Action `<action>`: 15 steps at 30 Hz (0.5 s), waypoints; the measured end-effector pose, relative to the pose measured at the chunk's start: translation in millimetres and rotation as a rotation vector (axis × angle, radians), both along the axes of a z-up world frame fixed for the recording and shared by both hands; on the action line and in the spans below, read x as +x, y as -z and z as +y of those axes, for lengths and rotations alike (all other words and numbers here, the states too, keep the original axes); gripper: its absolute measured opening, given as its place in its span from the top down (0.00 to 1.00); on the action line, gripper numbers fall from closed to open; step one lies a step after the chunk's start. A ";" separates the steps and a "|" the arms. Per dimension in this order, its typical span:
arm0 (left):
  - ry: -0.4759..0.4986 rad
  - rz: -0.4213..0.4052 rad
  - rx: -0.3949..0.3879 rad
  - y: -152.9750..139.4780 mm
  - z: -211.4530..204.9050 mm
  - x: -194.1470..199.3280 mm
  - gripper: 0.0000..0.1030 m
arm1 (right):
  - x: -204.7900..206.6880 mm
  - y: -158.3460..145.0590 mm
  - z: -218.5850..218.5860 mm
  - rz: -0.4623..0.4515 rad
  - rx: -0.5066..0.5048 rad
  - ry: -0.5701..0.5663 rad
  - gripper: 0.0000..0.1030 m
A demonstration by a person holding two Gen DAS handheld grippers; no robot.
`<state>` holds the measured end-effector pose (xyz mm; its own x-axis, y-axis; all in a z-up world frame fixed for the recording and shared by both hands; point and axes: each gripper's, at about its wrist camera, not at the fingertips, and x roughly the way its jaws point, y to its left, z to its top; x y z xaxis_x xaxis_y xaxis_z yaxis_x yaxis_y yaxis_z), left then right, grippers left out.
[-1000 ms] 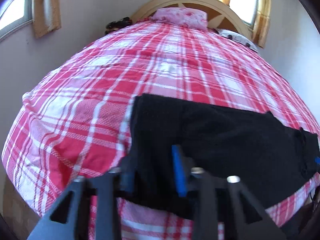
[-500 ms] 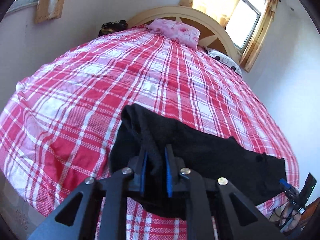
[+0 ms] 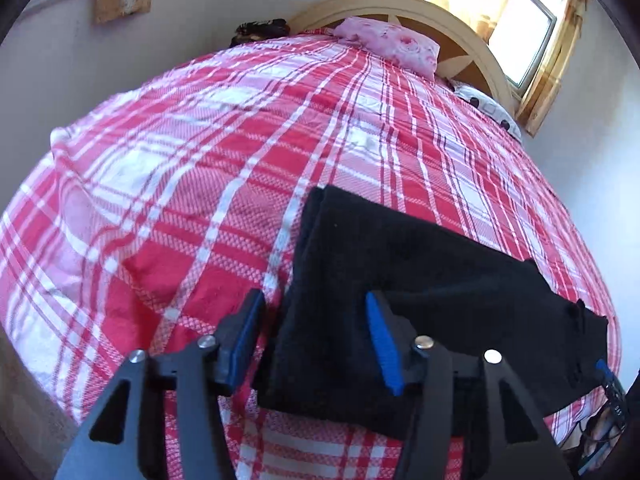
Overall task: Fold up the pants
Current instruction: 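Lift the end with the left tool, fold it over the pants, release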
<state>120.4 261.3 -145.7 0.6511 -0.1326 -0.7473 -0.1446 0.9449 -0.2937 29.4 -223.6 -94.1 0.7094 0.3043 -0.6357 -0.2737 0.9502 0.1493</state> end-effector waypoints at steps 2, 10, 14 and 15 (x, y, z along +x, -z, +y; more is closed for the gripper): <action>0.022 -0.013 0.017 2.2 -1.8 -0.6 0.51 | -0.4 0.3 0.1 -0.002 0.000 -0.001 0.49; 0.101 -0.046 -0.140 -23.7 -6.0 -11.8 0.87 | -0.8 0.7 0.5 0.001 0.007 0.000 0.49; 0.152 -0.118 -0.204 -57.4 -29.0 -23.0 0.87 | 0.9 -0.9 -4.6 0.008 0.017 0.017 0.49; 0.173 -0.139 -0.215 -69.2 -39.8 -25.7 0.87 | 1.9 -1.0 -6.0 0.014 0.016 0.024 0.49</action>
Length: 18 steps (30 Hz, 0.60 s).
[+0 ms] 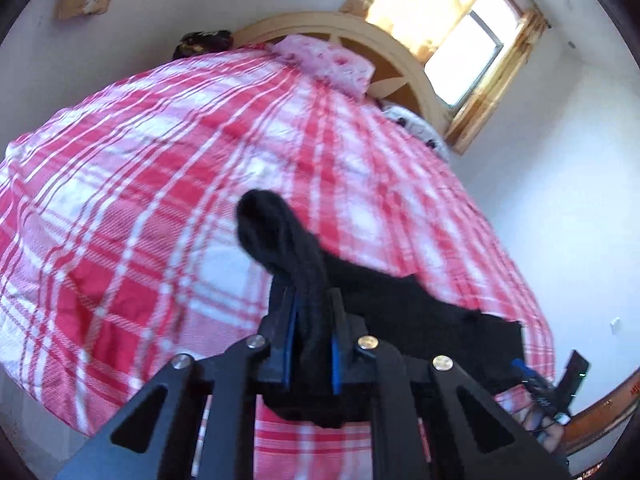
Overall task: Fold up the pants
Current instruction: 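Lift the end with the left tool, fold it over the pants, release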
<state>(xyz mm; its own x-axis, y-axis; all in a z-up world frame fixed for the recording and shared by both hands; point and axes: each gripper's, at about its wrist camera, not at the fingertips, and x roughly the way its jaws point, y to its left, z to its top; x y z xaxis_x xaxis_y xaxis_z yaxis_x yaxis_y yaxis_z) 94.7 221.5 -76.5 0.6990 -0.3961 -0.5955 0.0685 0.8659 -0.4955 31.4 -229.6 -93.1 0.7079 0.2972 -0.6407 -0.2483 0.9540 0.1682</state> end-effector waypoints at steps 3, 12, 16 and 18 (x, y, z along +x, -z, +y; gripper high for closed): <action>0.064 -0.053 -0.069 -27.5 -29.7 -1.6 0.87 | 2.9 -3.2 -8.2 0.015 0.007 0.034 0.49; 0.326 -0.146 -0.108 -79.9 -160.4 6.4 0.87 | -1.0 -15.8 -49.7 0.069 0.059 0.145 0.49; 0.438 -0.130 -0.085 -83.7 -222.1 20.8 0.87 | -6.2 -17.9 -70.0 0.068 0.057 0.197 0.49; 0.474 -0.120 -0.066 -82.2 -244.0 25.9 0.87 | -6.4 -16.2 -82.1 0.068 0.056 0.240 0.49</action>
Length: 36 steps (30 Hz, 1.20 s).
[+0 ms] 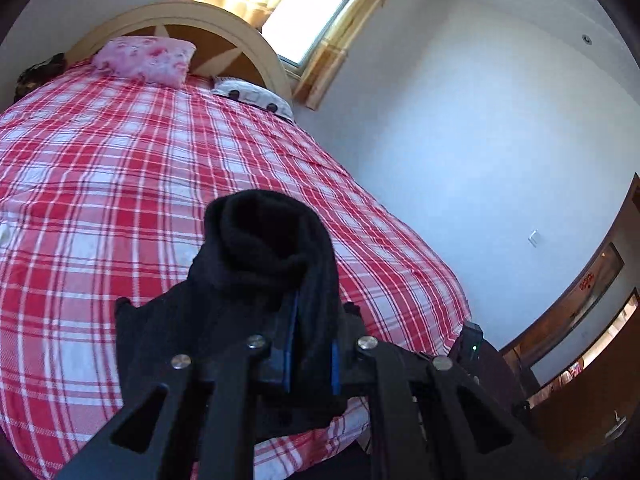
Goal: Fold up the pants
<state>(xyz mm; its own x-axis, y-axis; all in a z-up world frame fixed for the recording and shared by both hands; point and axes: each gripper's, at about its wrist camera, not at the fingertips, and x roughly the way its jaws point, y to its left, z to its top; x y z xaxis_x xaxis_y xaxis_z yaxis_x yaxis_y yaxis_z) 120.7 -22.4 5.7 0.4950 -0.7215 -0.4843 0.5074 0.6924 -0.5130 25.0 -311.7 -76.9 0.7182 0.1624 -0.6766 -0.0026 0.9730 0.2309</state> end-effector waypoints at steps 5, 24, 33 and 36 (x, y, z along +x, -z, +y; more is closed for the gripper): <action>0.086 0.033 0.054 16.3 -49.0 13.1 0.87 | 1.6 6.0 -34.5 0.002 0.052 0.116 0.49; 0.234 0.116 0.216 73.9 -164.7 -1.3 0.43 | -0.1 12.7 -67.9 -0.029 0.131 0.222 0.49; 0.115 -0.080 0.263 63.8 -103.2 -39.2 0.09 | -17.9 -10.4 -70.1 -0.164 0.130 0.236 0.49; 0.005 -0.124 0.336 78.7 -67.3 -46.5 0.08 | -24.5 -27.7 -49.3 -0.243 0.118 0.126 0.49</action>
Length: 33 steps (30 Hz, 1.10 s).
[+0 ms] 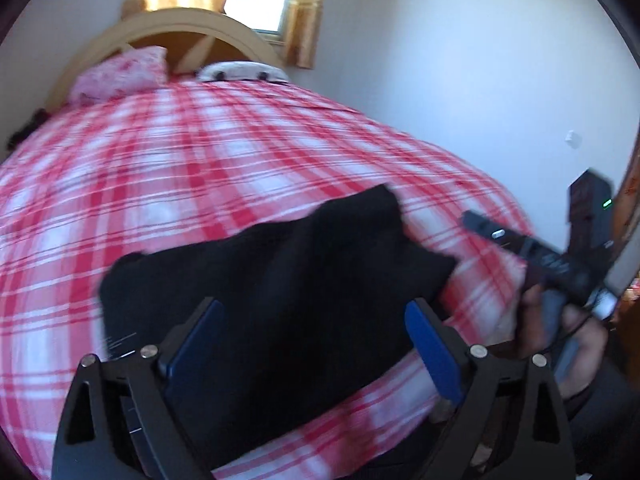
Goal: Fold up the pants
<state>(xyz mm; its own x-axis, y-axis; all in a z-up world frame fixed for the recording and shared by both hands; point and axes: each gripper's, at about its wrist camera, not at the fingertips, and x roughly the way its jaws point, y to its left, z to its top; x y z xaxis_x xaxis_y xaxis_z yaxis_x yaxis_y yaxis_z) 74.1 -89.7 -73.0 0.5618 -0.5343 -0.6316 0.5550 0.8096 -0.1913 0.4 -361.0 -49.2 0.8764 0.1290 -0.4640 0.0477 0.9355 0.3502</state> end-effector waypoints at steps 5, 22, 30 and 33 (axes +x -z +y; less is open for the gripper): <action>-0.150 0.030 0.022 27.8 42.8 7.5 0.08 | 4.5 1.2 53.5 -0.002 -0.149 -0.167 0.49; -0.191 0.037 0.054 58.2 50.0 8.1 0.00 | 14.8 37.5 46.9 0.259 -0.230 -0.135 0.98; -0.232 0.011 0.053 47.2 64.5 12.2 0.00 | 6.4 16.2 52.3 0.227 -0.288 -0.094 0.93; -0.259 -0.012 0.074 37.2 69.2 27.7 0.00 | -2.8 -0.3 63.5 0.141 -0.321 -0.078 0.68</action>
<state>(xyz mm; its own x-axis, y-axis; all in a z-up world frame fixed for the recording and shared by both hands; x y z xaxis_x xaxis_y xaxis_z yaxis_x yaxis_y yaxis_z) 101.8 -20.6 -110.3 0.6815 -0.3244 -0.6560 0.3291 0.9365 -0.1212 -2.4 -297.5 -48.9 0.7942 0.0213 -0.6073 -0.0012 0.9994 0.0334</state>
